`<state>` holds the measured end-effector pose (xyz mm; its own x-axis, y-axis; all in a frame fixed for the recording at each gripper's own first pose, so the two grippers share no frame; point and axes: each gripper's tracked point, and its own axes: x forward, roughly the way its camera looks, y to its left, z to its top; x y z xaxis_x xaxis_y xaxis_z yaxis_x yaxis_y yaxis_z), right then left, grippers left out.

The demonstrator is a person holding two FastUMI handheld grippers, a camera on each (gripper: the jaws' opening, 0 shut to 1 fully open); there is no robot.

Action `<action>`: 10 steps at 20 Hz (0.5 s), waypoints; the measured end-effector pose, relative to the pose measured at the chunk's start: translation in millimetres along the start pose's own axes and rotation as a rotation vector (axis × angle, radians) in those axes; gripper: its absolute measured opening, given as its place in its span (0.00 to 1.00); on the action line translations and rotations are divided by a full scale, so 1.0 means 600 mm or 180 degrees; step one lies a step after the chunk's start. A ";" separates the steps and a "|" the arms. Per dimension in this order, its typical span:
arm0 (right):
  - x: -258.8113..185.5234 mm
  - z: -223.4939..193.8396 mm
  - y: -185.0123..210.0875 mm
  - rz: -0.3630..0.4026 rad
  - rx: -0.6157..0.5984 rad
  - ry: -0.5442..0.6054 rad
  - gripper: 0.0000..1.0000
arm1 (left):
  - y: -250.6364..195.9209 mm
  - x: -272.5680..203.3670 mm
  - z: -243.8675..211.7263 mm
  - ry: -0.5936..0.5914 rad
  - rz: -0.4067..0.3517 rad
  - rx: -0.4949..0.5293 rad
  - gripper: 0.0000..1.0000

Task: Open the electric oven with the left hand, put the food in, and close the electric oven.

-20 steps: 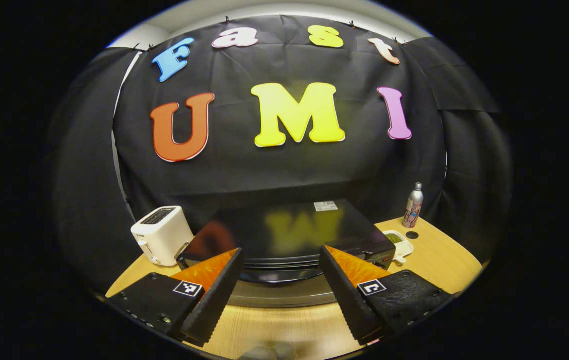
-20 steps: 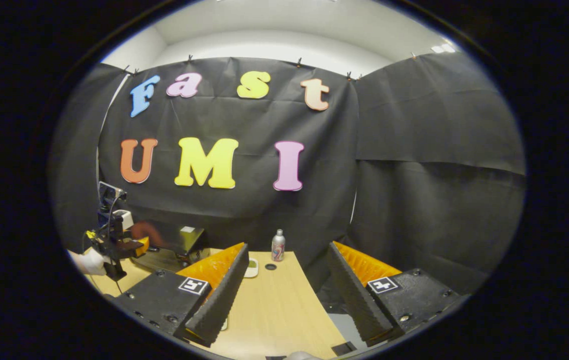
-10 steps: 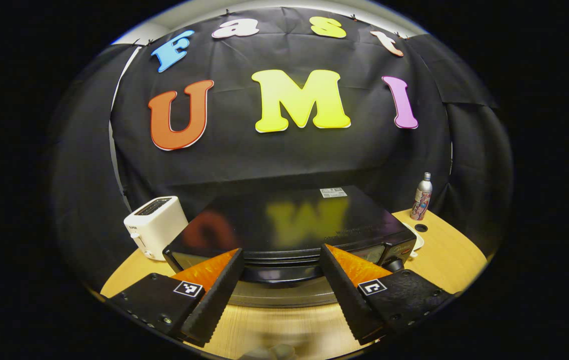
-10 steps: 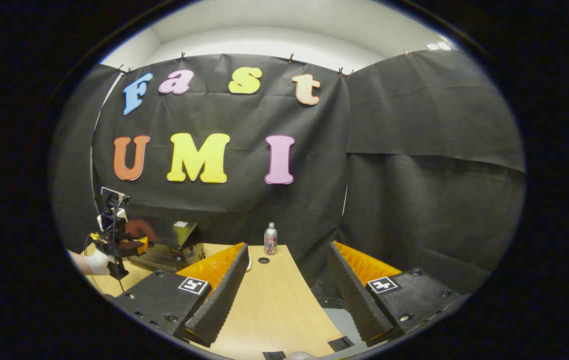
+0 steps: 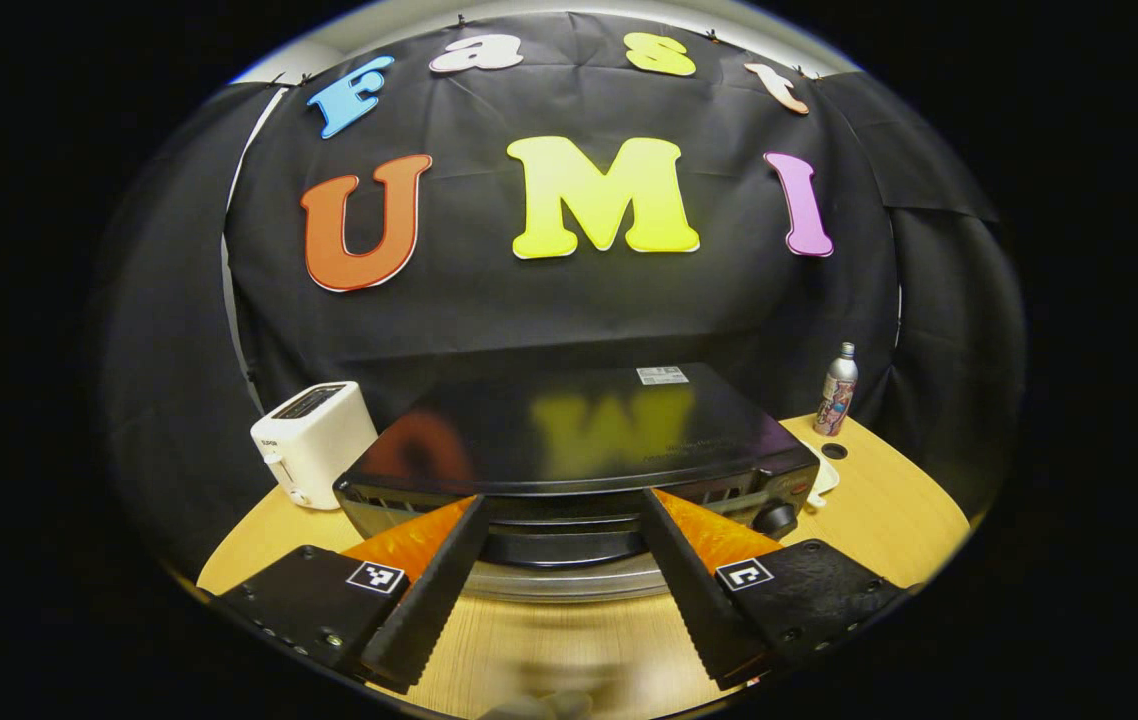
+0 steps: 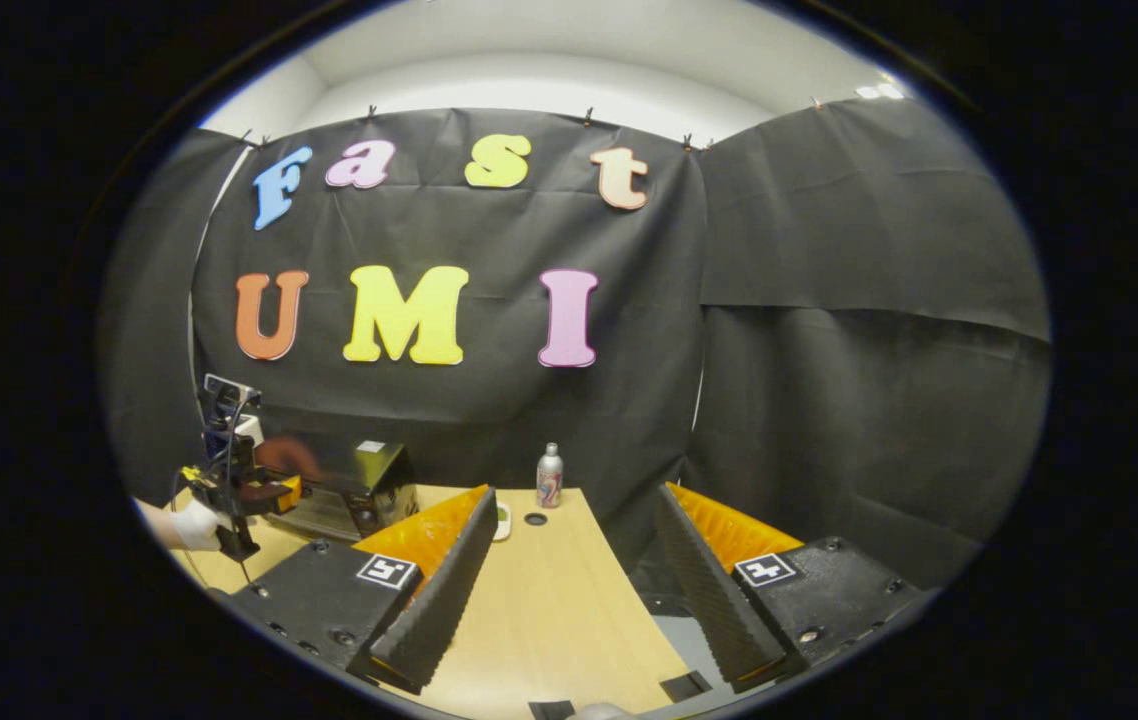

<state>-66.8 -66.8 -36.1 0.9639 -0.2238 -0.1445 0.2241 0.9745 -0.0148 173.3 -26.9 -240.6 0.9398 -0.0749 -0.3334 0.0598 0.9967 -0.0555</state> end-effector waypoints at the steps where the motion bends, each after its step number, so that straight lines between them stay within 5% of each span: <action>1: 0.001 0.001 0.004 0.0025 0.0008 -0.0004 0.96 | -0.001 -0.006 -0.005 0.0009 -0.0018 -0.0004 0.97; 10: 0.004 -0.002 0.046 0.0222 0.0010 -0.0056 0.96 | -0.003 -0.075 -0.073 0.0221 -0.0171 -0.0039 0.97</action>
<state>-58.4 -40.1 -37.8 0.9795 -0.1556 -0.1275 0.1567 0.9876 -0.0020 116.2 -26.8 -266.8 0.9098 -0.1307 -0.3940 0.1049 0.9907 -0.0866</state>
